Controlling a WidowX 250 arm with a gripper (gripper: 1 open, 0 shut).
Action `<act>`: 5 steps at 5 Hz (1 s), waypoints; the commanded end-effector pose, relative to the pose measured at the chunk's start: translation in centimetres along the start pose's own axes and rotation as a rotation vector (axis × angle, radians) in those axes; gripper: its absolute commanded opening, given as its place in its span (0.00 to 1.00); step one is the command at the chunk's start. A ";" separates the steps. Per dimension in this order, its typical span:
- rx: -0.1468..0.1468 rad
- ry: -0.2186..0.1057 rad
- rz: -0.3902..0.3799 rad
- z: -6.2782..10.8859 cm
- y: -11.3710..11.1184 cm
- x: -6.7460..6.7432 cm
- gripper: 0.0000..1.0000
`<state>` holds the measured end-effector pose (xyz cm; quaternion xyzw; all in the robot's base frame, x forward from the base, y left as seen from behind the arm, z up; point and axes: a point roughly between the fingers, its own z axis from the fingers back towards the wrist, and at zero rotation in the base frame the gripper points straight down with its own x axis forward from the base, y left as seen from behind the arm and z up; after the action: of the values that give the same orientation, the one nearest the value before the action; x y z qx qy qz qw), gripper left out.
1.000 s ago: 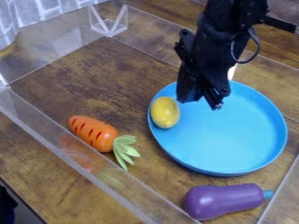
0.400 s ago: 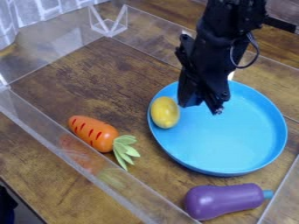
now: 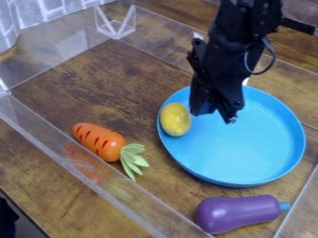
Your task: Put the lemon on the blue tray
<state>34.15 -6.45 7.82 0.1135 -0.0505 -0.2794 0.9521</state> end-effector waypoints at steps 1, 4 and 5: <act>0.019 -0.080 0.002 2.3 0.3 0.7 0.00; -0.002 -0.093 -0.019 -0.2 -0.9 1.0 0.00; -0.010 -0.095 -0.030 -1.4 -1.8 1.2 0.00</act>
<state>33.97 -7.60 4.59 0.0968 -0.0661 -0.2944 0.9485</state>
